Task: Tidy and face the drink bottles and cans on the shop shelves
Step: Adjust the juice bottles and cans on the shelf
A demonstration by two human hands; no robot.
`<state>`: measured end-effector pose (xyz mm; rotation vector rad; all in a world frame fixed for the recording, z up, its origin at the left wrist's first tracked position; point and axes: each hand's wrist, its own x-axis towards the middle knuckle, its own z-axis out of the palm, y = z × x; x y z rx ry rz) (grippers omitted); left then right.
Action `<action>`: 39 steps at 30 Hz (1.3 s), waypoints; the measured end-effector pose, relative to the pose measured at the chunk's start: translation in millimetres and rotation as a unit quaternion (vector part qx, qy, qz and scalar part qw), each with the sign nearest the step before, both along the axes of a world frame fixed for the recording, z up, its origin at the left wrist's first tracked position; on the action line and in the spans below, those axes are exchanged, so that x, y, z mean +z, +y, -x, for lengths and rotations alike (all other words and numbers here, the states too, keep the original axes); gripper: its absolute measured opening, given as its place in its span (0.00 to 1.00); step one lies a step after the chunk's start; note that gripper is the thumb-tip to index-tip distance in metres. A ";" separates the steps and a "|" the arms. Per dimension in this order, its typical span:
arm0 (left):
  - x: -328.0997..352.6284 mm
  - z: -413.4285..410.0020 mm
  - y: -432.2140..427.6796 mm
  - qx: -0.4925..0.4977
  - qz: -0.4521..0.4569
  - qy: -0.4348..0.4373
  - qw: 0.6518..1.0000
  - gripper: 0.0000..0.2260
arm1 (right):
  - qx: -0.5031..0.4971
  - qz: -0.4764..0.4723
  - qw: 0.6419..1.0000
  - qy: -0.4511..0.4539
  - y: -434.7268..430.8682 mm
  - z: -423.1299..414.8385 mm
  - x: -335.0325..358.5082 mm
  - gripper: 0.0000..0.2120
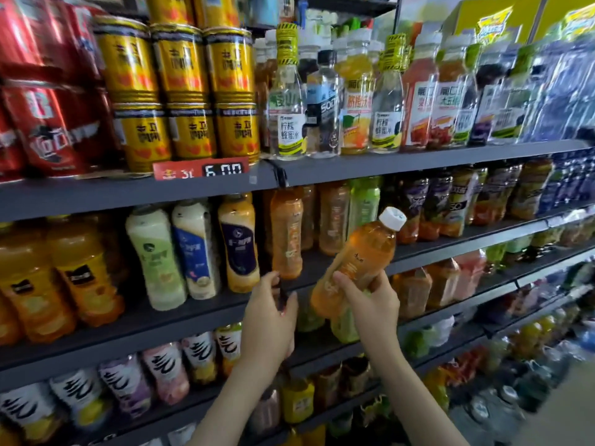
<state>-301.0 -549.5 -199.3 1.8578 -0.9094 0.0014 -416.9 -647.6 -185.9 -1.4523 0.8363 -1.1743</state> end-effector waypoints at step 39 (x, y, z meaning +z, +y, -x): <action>-14.6 141.8 -330.5 0.196 0.112 -0.165 0.960 0.22 | 0.158 0.211 0.958 0.111 -323.5 80.0 -29.1 0.12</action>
